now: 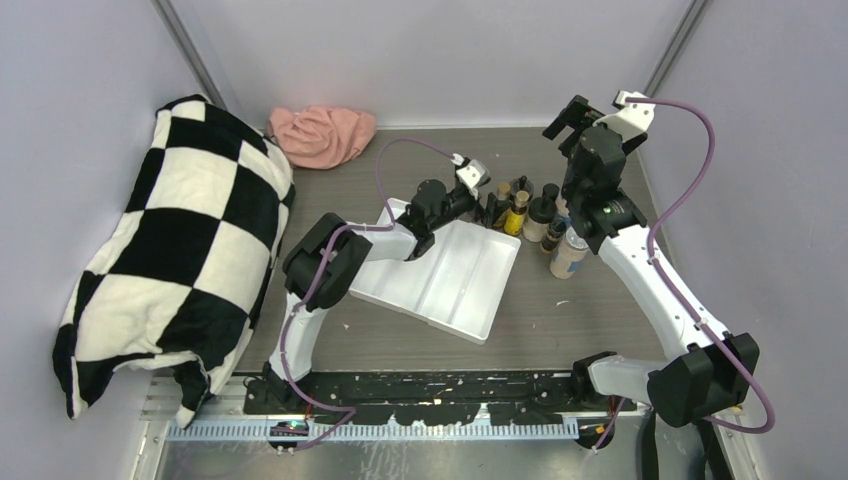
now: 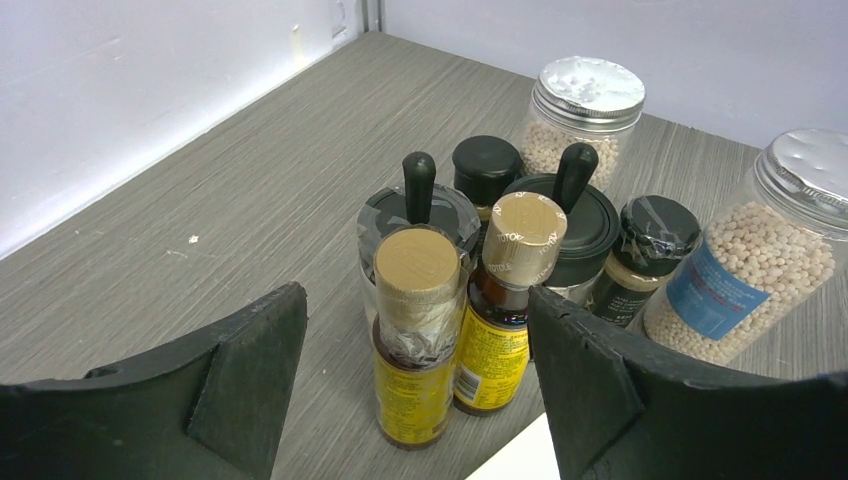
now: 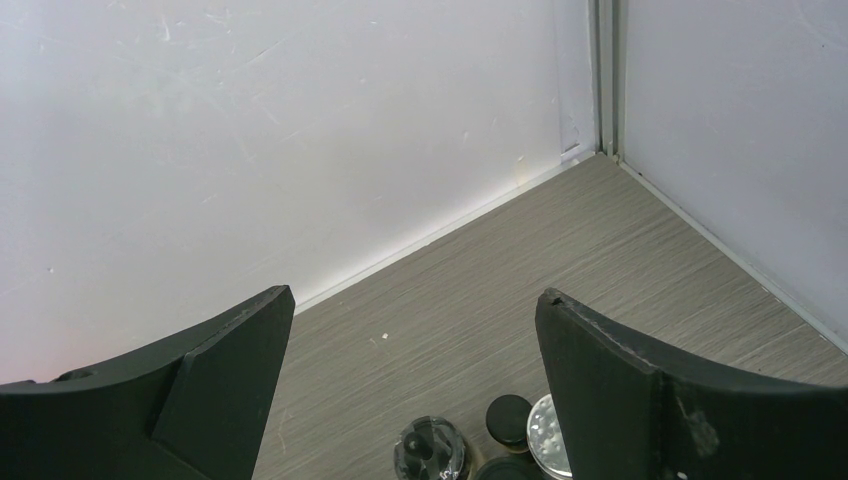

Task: Organize the condiment bottles
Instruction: Pick up the bottle from the center of the board.

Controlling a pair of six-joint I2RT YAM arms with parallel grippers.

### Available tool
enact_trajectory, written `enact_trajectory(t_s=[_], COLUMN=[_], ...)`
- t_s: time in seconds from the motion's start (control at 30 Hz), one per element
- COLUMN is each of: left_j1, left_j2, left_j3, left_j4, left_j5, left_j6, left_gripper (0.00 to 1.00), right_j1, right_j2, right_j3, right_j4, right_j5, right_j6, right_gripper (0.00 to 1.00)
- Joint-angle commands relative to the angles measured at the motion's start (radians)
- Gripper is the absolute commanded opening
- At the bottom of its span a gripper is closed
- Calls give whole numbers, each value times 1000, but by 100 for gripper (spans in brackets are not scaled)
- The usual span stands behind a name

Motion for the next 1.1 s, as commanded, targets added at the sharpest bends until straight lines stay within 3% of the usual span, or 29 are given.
enact_trajectory(t_s=[0.0, 1.07], left_j1=[9, 26], left_j2=[14, 101], left_j3=[42, 151], left_j4=[26, 10], left_j5=[8, 38], left_j6=[-5, -57], left_gripper=[81, 73], right_j1=[-2, -2], right_j2=[-9, 6], right_j3=[42, 49], right_j4=[44, 41], right_j5=[-4, -13], right_j6=[-1, -6], right_gripper=[96, 96])
